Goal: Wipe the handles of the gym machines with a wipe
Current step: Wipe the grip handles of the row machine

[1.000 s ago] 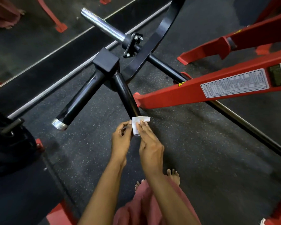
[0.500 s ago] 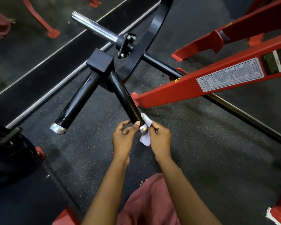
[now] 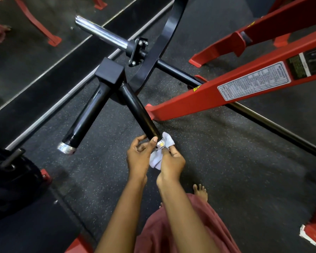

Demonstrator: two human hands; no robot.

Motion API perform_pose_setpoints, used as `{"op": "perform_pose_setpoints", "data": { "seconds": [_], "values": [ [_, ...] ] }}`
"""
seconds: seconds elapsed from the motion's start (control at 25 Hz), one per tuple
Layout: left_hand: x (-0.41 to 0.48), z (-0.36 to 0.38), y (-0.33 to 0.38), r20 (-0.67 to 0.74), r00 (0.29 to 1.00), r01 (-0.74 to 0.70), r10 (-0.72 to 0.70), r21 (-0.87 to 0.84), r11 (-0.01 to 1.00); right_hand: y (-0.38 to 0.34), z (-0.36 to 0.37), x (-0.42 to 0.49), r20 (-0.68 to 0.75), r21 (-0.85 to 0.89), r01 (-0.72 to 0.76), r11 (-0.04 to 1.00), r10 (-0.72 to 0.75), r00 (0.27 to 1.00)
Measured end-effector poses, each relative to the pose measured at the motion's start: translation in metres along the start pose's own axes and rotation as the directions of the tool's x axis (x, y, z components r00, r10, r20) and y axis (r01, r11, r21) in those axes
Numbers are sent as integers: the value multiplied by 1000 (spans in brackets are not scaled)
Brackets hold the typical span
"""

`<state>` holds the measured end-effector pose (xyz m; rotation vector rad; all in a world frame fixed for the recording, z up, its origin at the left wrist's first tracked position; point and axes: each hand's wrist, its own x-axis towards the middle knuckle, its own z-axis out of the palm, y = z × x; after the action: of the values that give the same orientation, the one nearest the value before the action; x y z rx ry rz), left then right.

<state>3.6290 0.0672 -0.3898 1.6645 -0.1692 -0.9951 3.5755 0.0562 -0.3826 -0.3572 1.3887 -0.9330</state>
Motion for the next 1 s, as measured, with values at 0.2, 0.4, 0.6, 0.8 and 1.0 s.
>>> {"op": "perform_pose_setpoints", "data": {
  "seconds": [0.2, 0.4, 0.6, 0.8, 1.0],
  "values": [
    [-2, 1, 6, 11, 1000, -7, 6, 97, 995, -1, -8, -7, -84, -163, -37, 986, 24, 996],
    [-44, 6, 7, -7, 996, -80, 83, 215, 973, -23, -49, -16, -53, -280, 57, 958, -75, 996],
    [-116, 39, -18, 291, 903, -430, 318, 563, 706, -56, -135, -17, -49, -402, 118, 908, -150, 987],
    [-169, 113, -40, 620, 735, -667, 275, 588, 458, -115, -258, -24, -126, -459, 241, 855, -331, 935],
    [-255, 211, -80, 874, 477, -856, 89, 439, 273, -172, -412, -59, -270, -589, 208, 781, -432, 860]
  ]
}}
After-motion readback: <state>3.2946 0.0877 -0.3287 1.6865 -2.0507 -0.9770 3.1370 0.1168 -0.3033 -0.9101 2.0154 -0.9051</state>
